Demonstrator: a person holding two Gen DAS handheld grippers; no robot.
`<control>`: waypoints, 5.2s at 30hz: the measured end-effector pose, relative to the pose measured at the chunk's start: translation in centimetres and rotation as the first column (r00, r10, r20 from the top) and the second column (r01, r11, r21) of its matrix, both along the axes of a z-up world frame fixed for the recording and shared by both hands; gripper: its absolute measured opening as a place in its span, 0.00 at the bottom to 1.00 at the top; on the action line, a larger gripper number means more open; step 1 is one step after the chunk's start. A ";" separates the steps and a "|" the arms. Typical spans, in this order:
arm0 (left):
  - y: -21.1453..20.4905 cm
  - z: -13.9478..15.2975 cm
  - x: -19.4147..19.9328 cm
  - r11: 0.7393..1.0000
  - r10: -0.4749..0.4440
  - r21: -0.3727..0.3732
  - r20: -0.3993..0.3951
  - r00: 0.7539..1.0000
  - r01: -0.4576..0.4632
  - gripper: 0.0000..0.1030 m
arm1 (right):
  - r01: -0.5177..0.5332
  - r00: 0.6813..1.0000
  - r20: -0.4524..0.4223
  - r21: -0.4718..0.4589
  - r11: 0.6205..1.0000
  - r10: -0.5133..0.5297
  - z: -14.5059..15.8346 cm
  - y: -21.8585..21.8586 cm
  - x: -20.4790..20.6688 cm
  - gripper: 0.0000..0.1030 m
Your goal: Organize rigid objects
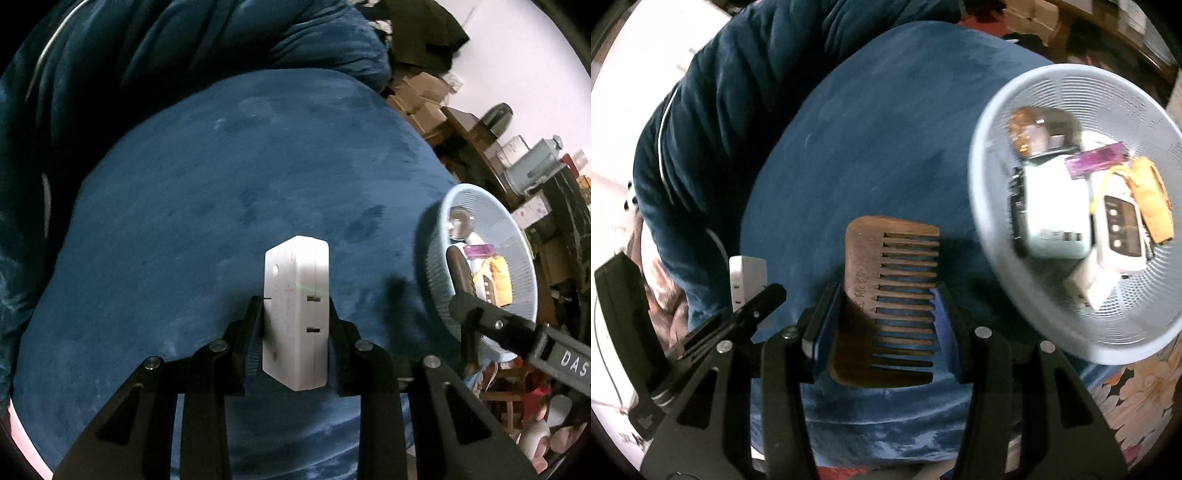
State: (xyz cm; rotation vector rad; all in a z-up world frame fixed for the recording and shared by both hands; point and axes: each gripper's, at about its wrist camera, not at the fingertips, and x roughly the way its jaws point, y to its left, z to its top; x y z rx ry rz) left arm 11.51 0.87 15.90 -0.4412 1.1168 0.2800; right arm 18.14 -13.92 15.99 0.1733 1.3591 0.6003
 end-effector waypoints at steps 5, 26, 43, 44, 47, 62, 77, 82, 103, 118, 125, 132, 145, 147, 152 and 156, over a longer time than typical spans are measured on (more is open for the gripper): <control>-2.8 1.3 2.5 0.998 -0.065 0.005 0.025 0.998 0.065 0.29 | 0.085 0.996 0.010 0.021 0.996 -0.085 0.8 -3.0 1.5 0.49; -14.1 2.4 10.5 0.951 -0.311 0.005 0.039 0.950 0.311 0.29 | 0.356 0.934 -0.003 0.025 0.934 -0.356 0.3 -13.4 5.3 0.48; -19.4 -1.4 15.2 0.909 -0.418 -0.028 -0.044 0.908 0.417 0.29 | 0.378 0.925 -0.016 -0.043 0.925 -0.379 -2.0 -15.8 7.2 0.49; -19.5 -1.5 15.3 0.907 -0.421 -0.027 -0.048 0.906 0.420 0.29 | 0.378 0.925 -0.018 -0.043 0.925 -0.379 -2.2 -15.7 7.3 0.49; -19.8 -2.0 15.6 0.905 -0.425 -0.031 -0.058 0.903 0.424 0.29 | 0.378 0.925 -0.019 -0.053 0.924 -0.380 -2.5 -15.6 7.4 0.49; -19.5 -2.9 15.8 0.905 -0.425 -0.034 -0.073 0.902 0.424 0.29 | 0.396 0.918 -0.002 -0.066 0.916 -0.397 -2.6 -15.8 7.9 0.49; -19.1 -3.5 15.8 0.910 -0.416 -0.026 -0.083 0.906 0.415 0.29 | 0.399 0.917 0.002 -0.071 0.914 -0.400 -2.8 -15.7 8.1 0.49; -18.8 -3.3 15.7 0.917 -0.399 -0.022 -0.075 0.914 0.399 0.34 | 0.385 0.923 0.039 -0.108 0.917 -0.383 -2.5 -15.4 8.0 0.49; -16.9 -1.0 13.6 0.938 -0.336 0.076 -0.045 0.941 0.339 0.99 | 0.370 0.920 0.215 -0.208 0.905 -0.327 0.7 -16.1 5.9 1.00; -16.5 -1.0 13.1 0.939 -0.332 0.078 -0.045 0.942 0.335 0.99 | 0.315 0.938 0.232 -0.250 0.916 -0.259 -0.1 -15.9 5.0 1.00; -16.4 -1.0 13.0 0.937 -0.337 0.083 -0.048 0.940 0.340 0.99 | 0.312 0.939 0.231 -0.253 0.916 -0.256 -0.1 -15.9 5.0 1.00; -16.3 -0.8 12.8 0.938 -0.332 0.086 -0.048 0.942 0.335 0.99 | 0.311 0.939 0.230 -0.255 0.916 -0.255 -0.2 -15.8 4.9 1.00; -15.9 -0.5 12.3 0.941 -0.322 0.091 -0.046 0.946 0.325 0.99 | 0.309 0.944 0.202 -0.248 0.918 -0.263 -0.7 -15.6 4.8 1.00; -15.9 -0.3 12.2 0.941 -0.322 0.091 -0.043 0.946 0.325 0.99 | 0.311 0.942 0.204 -0.245 0.918 -0.265 -0.5 -15.7 4.7 1.00; -16.0 0.1 11.7 0.942 -0.316 0.106 -0.043 0.948 0.319 0.99 | 0.317 0.940 0.208 -0.241 0.917 -0.271 -0.2 -15.8 4.4 1.00; -16.0 0.4 11.1 0.944 -0.309 0.110 -0.037 0.950 0.312 0.99 | 0.319 0.940 0.206 -0.245 0.915 -0.273 -0.1 -15.8 4.0 1.00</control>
